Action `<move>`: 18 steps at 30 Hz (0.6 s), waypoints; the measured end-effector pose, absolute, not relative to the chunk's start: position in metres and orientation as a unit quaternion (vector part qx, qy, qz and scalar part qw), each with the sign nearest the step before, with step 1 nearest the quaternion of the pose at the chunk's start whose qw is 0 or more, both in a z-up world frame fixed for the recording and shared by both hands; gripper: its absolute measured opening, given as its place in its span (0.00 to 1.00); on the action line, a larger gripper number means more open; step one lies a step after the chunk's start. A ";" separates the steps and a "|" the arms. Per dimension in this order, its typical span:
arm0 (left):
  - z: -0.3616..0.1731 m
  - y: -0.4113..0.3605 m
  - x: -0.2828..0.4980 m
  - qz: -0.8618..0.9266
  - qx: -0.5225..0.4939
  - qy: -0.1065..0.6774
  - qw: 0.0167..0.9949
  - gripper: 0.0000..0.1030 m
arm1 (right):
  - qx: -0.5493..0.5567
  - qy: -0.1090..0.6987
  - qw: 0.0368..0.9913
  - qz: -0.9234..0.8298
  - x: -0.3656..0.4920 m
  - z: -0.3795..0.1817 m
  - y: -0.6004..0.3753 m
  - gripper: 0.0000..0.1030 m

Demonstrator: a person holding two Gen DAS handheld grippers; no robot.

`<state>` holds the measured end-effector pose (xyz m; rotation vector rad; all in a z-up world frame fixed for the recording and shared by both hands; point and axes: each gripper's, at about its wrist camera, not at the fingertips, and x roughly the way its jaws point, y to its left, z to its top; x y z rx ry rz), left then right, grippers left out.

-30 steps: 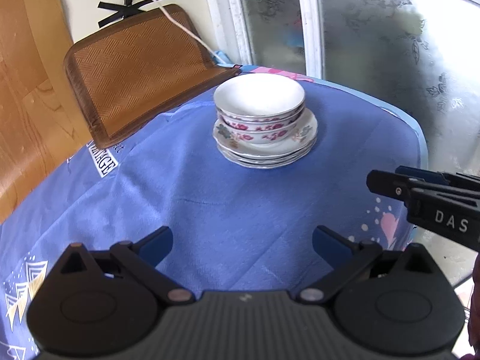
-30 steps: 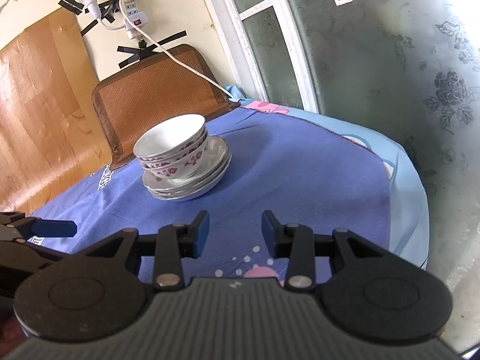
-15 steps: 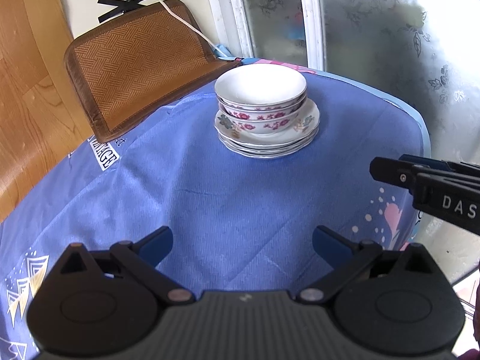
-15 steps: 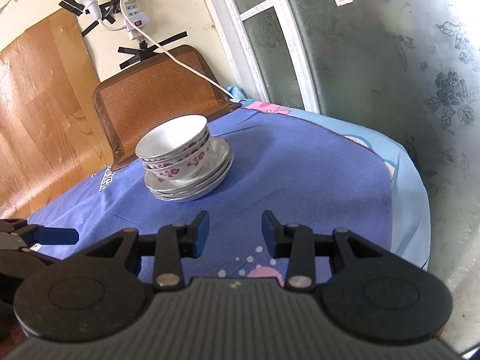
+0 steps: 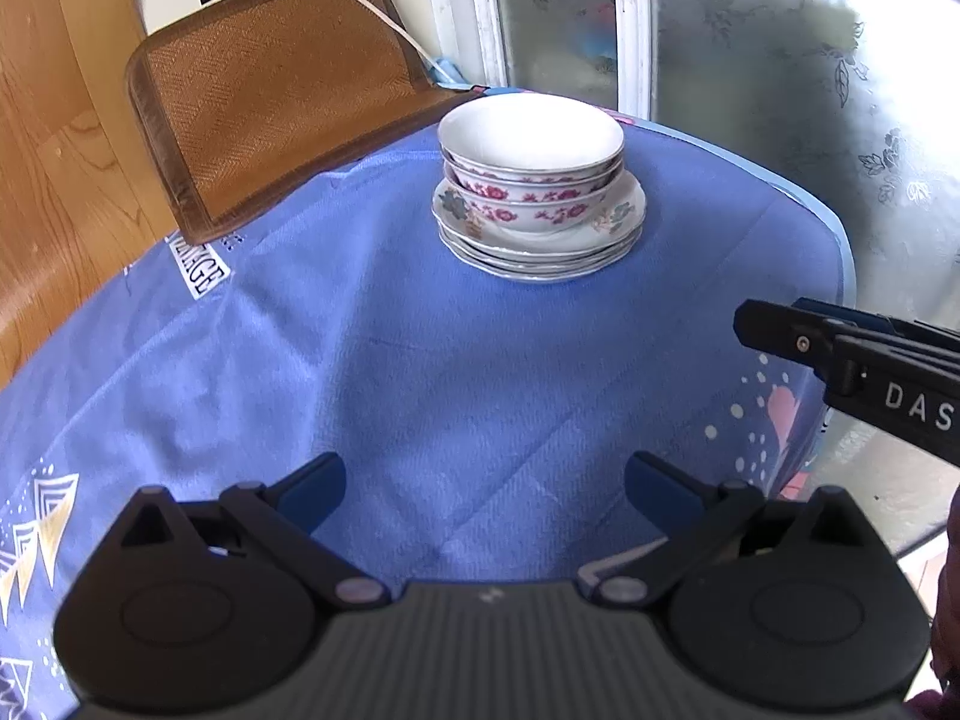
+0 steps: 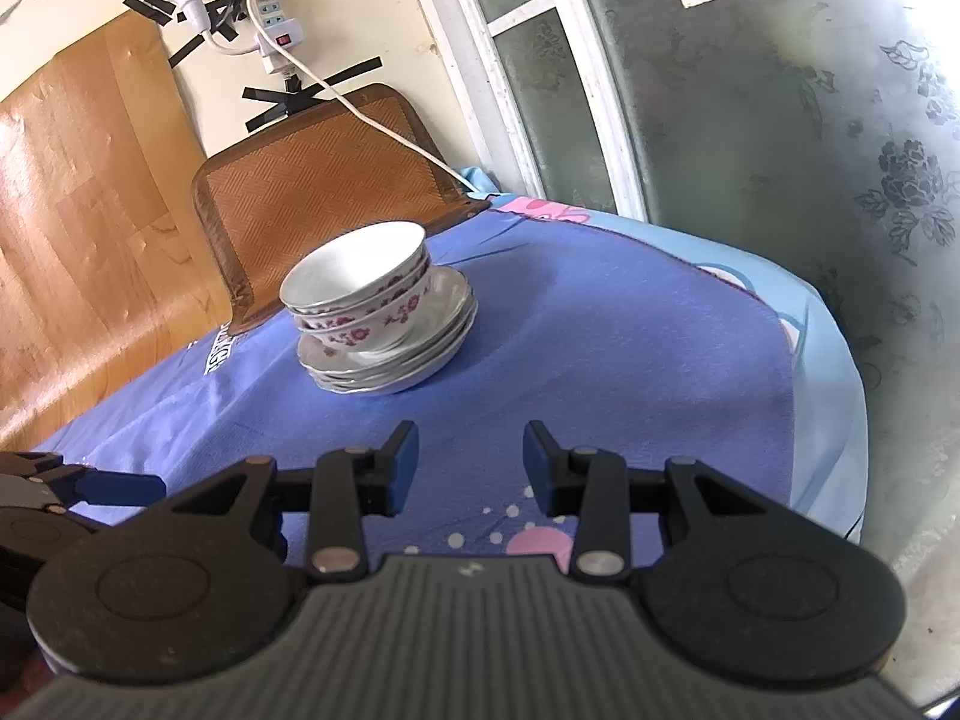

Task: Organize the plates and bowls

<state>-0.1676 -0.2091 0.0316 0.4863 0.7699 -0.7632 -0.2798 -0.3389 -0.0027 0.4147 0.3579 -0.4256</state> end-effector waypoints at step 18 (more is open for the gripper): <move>0.025 -0.205 -0.161 -0.355 0.216 0.392 0.821 1.00 | 0.200 0.182 0.941 -0.202 -0.274 -0.004 -0.338 0.41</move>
